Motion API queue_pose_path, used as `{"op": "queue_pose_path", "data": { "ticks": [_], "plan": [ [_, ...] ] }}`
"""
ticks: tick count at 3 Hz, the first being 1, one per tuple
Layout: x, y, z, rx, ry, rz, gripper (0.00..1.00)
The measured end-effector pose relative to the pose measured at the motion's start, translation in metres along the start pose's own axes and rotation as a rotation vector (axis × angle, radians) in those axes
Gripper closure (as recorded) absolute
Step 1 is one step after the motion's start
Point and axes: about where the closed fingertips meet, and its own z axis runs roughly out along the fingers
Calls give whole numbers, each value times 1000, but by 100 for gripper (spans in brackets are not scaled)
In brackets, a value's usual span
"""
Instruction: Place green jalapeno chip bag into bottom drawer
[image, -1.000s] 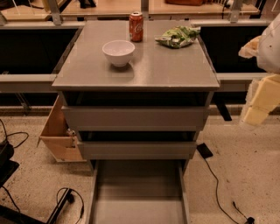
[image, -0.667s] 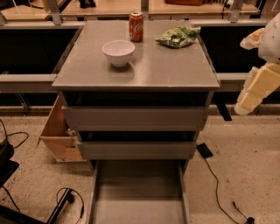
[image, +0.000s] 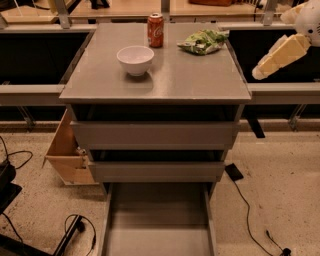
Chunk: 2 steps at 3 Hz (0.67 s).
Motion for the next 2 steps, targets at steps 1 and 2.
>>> {"op": "queue_pose_path", "data": {
  "ticks": [1,2],
  "plan": [
    [0,0,0,0,0,0,0],
    [-6,-11,17,2,-31,3,0]
  ]
}}
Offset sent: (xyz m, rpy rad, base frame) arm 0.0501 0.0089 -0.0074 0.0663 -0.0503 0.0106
